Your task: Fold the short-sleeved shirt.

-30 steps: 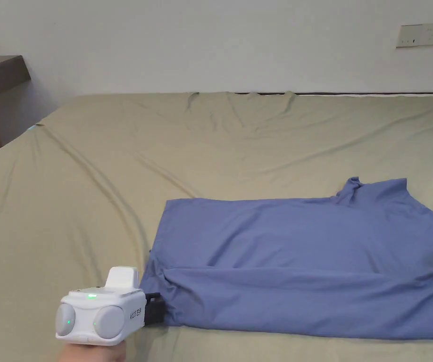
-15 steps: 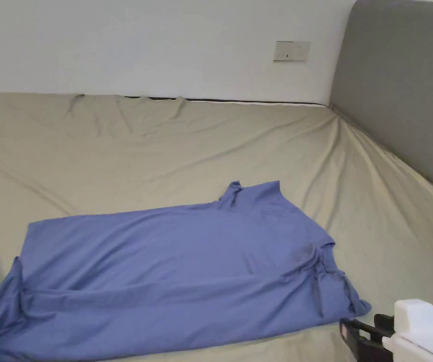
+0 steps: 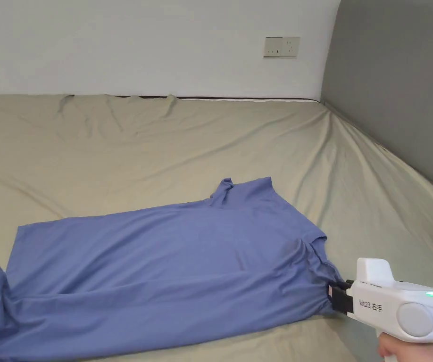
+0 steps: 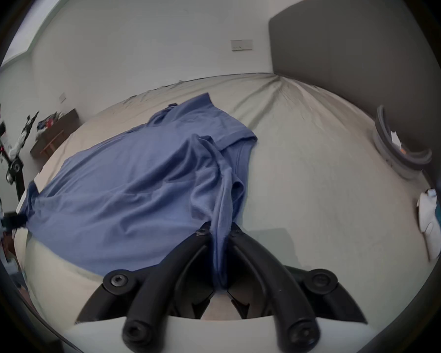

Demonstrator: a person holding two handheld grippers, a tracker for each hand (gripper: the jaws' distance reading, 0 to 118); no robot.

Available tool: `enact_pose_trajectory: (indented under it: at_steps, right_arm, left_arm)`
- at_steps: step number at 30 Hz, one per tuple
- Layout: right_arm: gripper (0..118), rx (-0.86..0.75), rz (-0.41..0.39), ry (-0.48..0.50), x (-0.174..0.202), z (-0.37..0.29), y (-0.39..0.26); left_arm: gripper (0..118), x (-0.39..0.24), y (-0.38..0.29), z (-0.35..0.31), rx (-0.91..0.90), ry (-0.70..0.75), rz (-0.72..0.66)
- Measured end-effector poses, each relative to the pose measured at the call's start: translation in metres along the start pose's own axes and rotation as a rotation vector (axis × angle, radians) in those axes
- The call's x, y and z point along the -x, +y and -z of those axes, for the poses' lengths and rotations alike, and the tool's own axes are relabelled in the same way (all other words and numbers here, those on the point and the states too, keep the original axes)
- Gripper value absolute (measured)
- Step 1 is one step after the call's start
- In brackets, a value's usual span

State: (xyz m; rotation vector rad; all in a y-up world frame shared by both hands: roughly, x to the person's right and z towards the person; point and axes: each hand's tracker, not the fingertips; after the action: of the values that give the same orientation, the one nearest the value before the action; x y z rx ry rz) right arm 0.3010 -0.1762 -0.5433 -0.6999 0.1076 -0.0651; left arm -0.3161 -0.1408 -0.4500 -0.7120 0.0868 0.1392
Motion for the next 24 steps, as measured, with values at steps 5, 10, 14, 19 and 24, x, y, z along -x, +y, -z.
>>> enact_pose_trajectory:
  at_steps: [5, 10, 14, 19, 24]
  right_arm:
    - [6, -0.058, 0.085, 0.063, -0.011, -0.068, -0.002]
    - [6, -0.033, 0.083, 0.101, -0.011, -0.135, -0.031]
    - [6, 0.040, -0.015, 0.068, -0.002, -0.158, -0.076]
    - [6, 0.083, -0.048, 0.016, 0.007, -0.153, -0.118]
    - [53, 0.117, -0.061, -0.015, 0.004, -0.146, -0.116]
  left_arm:
    - [3, 0.013, 0.008, -0.045, -0.049, -0.074, -0.044]
    - [3, 0.035, -0.015, -0.095, -0.061, -0.086, -0.031]
    - [3, 0.049, -0.058, -0.113, 0.006, -0.091, -0.037]
    - [3, 0.053, -0.100, -0.105, 0.081, -0.076, -0.001]
    - [67, 0.053, -0.110, -0.099, 0.083, 0.005, 0.100]
